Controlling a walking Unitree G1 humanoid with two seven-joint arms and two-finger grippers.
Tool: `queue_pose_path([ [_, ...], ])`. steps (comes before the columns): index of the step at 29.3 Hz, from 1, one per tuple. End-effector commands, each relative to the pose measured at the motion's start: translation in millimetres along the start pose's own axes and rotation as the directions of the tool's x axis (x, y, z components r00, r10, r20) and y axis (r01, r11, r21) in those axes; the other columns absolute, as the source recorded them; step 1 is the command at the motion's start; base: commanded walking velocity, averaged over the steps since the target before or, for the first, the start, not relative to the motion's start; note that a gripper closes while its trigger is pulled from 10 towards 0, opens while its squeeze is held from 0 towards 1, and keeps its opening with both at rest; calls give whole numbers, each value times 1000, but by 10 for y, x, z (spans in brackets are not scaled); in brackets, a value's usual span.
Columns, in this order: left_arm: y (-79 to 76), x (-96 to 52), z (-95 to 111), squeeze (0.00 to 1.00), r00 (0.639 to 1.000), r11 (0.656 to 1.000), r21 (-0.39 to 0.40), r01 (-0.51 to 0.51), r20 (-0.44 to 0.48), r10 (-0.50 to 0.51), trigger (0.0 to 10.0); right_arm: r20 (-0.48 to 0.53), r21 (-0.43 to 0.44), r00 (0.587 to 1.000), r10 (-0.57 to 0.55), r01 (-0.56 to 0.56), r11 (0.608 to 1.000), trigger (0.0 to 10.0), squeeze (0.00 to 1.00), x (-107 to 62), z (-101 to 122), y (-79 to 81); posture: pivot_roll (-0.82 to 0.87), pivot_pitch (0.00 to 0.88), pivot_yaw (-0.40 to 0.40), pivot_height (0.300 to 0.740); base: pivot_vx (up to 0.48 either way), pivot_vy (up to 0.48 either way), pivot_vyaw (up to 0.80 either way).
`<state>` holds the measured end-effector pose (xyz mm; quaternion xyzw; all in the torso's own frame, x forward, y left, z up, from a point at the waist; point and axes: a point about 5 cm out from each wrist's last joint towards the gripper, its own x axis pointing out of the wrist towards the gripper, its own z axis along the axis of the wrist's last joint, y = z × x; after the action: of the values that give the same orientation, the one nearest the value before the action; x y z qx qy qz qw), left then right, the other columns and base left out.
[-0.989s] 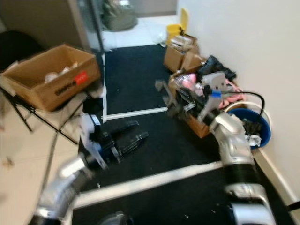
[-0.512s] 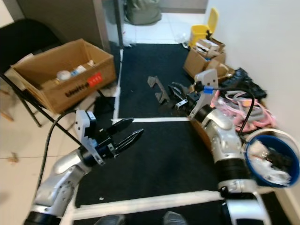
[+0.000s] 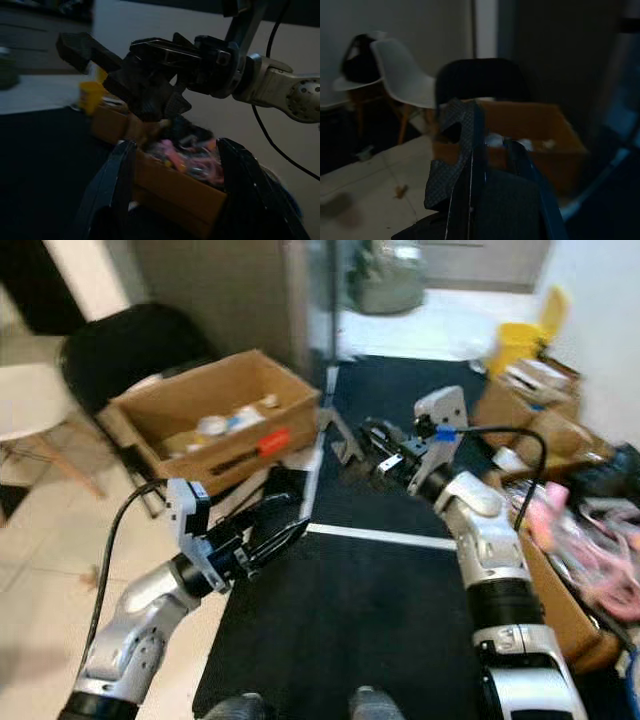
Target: Picking trash to rubbish bin
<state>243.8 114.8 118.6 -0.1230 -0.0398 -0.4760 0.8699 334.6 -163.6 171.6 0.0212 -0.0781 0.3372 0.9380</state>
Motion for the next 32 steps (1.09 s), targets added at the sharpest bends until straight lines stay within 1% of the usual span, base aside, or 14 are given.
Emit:
queue_pose_path([
  [1,7,-20,0,0,1000,1000,8,1,-7,-1,10000,3,-3,1000,18,-18,1000,10000,0,29,8,39,28,0,-25,740,439,0,738],
  [16,5,-15,2,0,1000,1000,11,6,-5,-6,10000,1,11,1000,-10,10,1000,10000,0,35,10,3,29,0,-25,740,438,0,0],
  [22,-13,0,51,0,1000,1000,17,9,0,-9,10000,4,13,1000,-18,18,1000,10000,0,37,24,-6,26,0,-21,740,441,0,0],
  [25,-21,2,59,0,1000,1000,17,11,0,-11,10000,5,14,1000,-15,15,1000,10000,0,35,25,0,25,0,-16,740,439,0,0],
  [30,-27,11,74,0,1000,1000,18,15,-1,-15,10000,19,26,999,26,-26,999,10000,0,21,39,38,22,0,-14,740,442,0,0],
  [32,-30,11,80,0,1000,1000,18,15,-1,-15,10000,17,24,999,34,-35,999,10000,0,13,41,48,23,0,-14,740,441,0,666],
])
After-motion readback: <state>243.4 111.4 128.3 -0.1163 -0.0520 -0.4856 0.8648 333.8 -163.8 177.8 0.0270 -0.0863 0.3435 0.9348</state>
